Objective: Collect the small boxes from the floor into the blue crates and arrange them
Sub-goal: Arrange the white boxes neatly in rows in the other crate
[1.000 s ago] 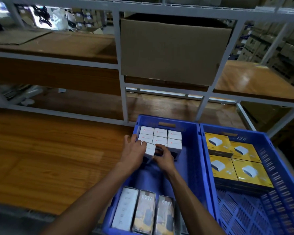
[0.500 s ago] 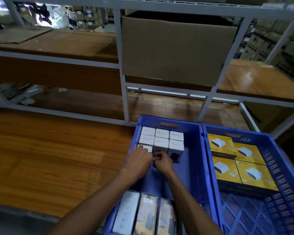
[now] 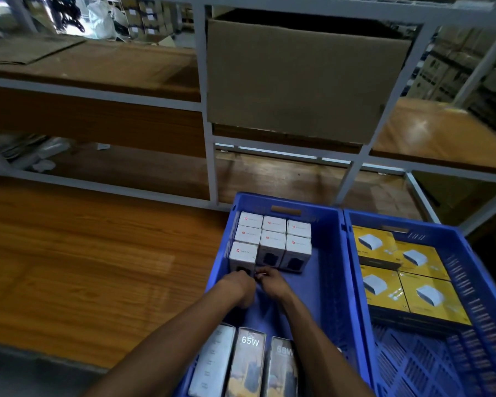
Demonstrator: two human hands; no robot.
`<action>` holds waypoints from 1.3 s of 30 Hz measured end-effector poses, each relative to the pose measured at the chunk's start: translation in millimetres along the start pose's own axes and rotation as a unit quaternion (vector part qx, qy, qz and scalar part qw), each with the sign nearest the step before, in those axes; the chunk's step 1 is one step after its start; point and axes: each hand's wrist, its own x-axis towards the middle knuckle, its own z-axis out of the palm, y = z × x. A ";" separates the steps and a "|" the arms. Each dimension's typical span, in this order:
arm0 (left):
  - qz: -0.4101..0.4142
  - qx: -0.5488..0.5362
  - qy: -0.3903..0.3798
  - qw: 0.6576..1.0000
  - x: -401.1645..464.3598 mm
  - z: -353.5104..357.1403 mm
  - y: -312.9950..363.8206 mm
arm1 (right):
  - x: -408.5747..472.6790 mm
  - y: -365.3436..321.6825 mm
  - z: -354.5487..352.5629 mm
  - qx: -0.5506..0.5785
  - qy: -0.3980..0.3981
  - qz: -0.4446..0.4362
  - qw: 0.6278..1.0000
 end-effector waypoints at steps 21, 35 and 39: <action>0.137 -0.097 -0.114 0.979 -60.8 -29.2 4.8 | -139.0 -72.7 -76.2 -0.063 -0.051 0.057 0.995; 0.134 0.003 -0.184 0.974 -79.6 -13.8 15.7 | -202.1 -65.1 -66.5 0.006 -0.077 0.061 0.995; 0.188 -0.118 -0.116 0.968 -84.9 -24.5 9.5 | -213.3 -77.5 -71.6 0.036 -0.048 0.037 0.998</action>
